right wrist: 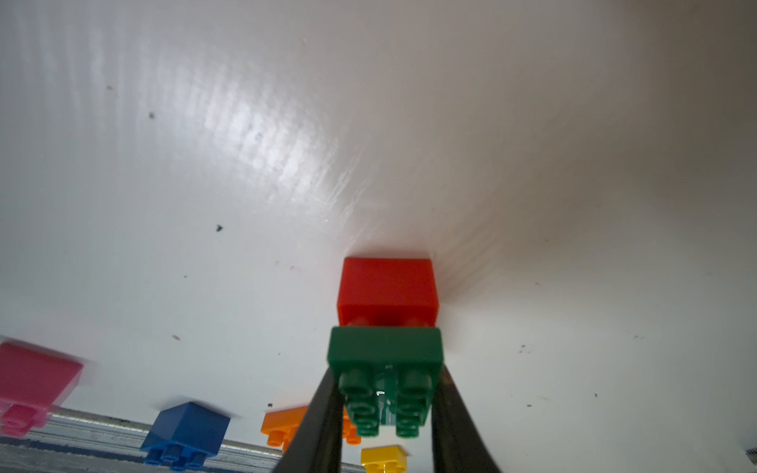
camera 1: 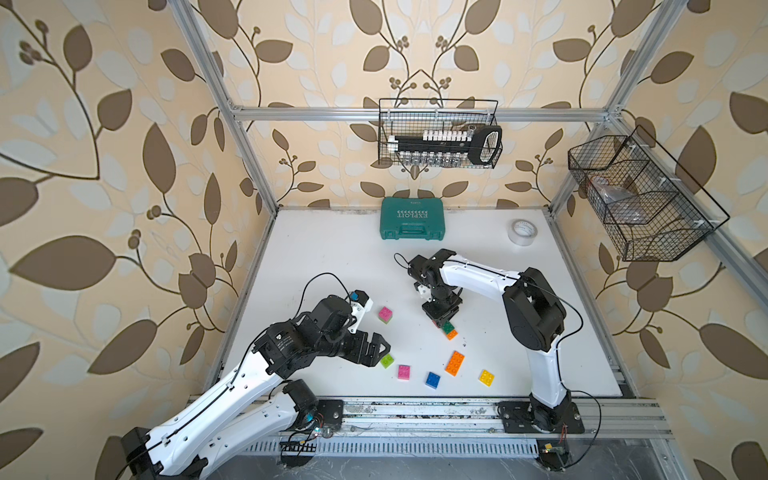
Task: Assemble the letter r with lego
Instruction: Assemble the lego brick with the lego brick.
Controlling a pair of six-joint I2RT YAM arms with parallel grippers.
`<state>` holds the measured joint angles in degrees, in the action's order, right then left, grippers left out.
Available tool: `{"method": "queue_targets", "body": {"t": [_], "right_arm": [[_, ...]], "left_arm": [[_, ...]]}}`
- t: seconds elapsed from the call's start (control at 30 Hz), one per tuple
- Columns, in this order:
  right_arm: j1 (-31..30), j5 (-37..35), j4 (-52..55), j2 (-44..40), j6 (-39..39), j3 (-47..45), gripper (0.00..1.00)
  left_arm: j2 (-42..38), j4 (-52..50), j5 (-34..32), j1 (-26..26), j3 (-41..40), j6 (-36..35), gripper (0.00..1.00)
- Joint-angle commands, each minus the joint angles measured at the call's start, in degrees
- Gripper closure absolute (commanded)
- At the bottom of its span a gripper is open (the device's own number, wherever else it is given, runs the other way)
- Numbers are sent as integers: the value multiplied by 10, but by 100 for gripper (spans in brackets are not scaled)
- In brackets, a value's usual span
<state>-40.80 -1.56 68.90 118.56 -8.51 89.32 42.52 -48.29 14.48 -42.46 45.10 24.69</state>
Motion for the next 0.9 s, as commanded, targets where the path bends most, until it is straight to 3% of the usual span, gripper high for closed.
{"method": "queue_targets", "body": {"t": [0.0,0.2,0.43,0.67,0.87], "right_arm": [[1,-11,7,20,-11,14,89],[1,-17,7,14,-18,15,70],[1,-19,1,0,-23,14,55],[1,-18,-7,-25,-33,13,43],[1,-9,-27,-72,-52,-9,44]], "left_arm": [[1,-3,0,-4,9,1,1],[-1,-3,-1,-4,9,2,1],[-2,-3,0,-4,9,2,1],[-3,-2,-1,-4,9,2,1],[-3,-2,0,-4,9,1,1]]}}
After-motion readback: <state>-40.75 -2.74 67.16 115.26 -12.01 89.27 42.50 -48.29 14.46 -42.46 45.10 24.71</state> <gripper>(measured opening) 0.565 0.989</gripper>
